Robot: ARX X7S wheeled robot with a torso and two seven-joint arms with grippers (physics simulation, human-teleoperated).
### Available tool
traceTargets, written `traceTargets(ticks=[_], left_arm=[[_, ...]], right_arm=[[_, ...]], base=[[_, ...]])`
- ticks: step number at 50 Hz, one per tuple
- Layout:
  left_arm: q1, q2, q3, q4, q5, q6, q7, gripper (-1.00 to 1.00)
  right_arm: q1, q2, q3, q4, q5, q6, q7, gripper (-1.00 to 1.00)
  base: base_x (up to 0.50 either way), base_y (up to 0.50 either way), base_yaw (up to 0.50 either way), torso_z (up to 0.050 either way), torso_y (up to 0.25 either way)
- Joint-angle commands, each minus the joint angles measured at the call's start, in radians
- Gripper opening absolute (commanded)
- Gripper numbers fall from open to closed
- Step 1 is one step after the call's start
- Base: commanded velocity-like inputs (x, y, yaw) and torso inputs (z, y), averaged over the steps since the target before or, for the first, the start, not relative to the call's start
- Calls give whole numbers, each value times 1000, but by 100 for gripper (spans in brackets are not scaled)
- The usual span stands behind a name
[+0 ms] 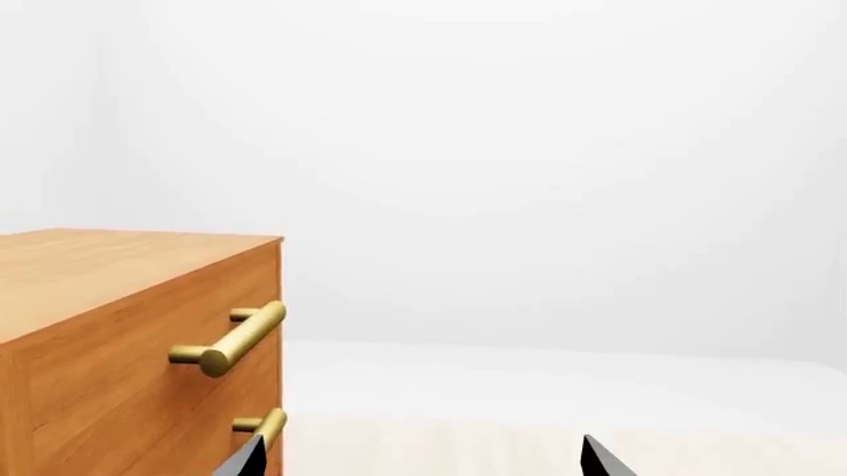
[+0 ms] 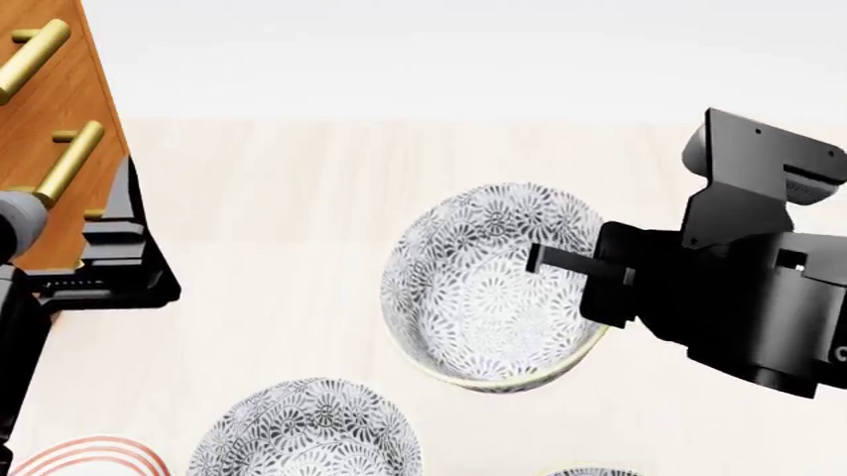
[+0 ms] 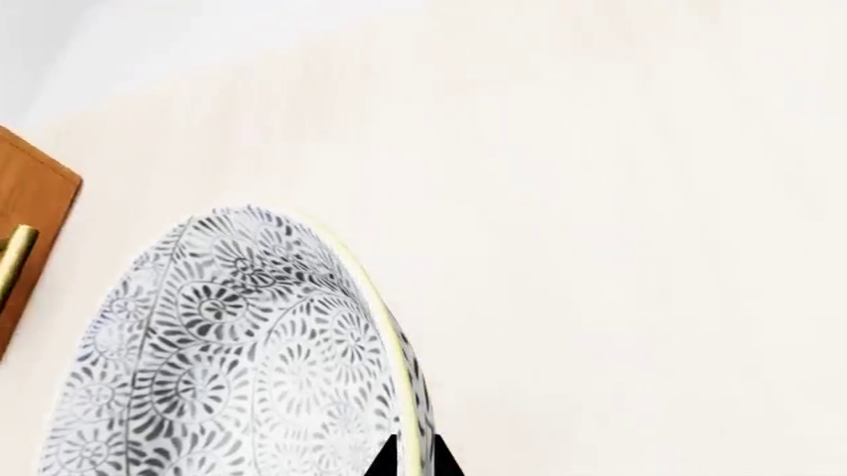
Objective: Stack the bowl at the front on the bowl in the middle.
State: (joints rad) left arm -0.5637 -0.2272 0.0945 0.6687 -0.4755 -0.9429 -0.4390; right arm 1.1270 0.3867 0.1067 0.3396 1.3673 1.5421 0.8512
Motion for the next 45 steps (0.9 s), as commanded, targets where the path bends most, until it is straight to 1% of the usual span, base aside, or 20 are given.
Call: traceTargets(ticks=[1, 11, 17, 30, 45], left_arm=[[-7, -1, 2, -5, -6, 2, -8, 100], [-10, -4, 7, -21, -7, 17, -8, 100], [-16, -5, 9, -30, -8, 23, -10, 100], [-24, -8, 4, -31, -20, 21, -19, 100], [-31, -11, 5, -23, -35, 15, -31, 100]], right_arm=[[-4, 13, -58, -93, 375, 10, 258, -100], [33, 50, -170, -156, 680, -55, 482, -100], [40, 66, -229, -208, 787, -94, 549, -100], [-22, 47, -301, -300, 841, -118, 559, -100], [-51, 1, -336, -312, 771, -98, 481, -100]], base=[[0, 0, 0, 0, 0], [0, 0, 0, 0, 1], [0, 0, 0, 0, 0], [0, 0, 0, 0, 0], [0, 0, 0, 0, 1]])
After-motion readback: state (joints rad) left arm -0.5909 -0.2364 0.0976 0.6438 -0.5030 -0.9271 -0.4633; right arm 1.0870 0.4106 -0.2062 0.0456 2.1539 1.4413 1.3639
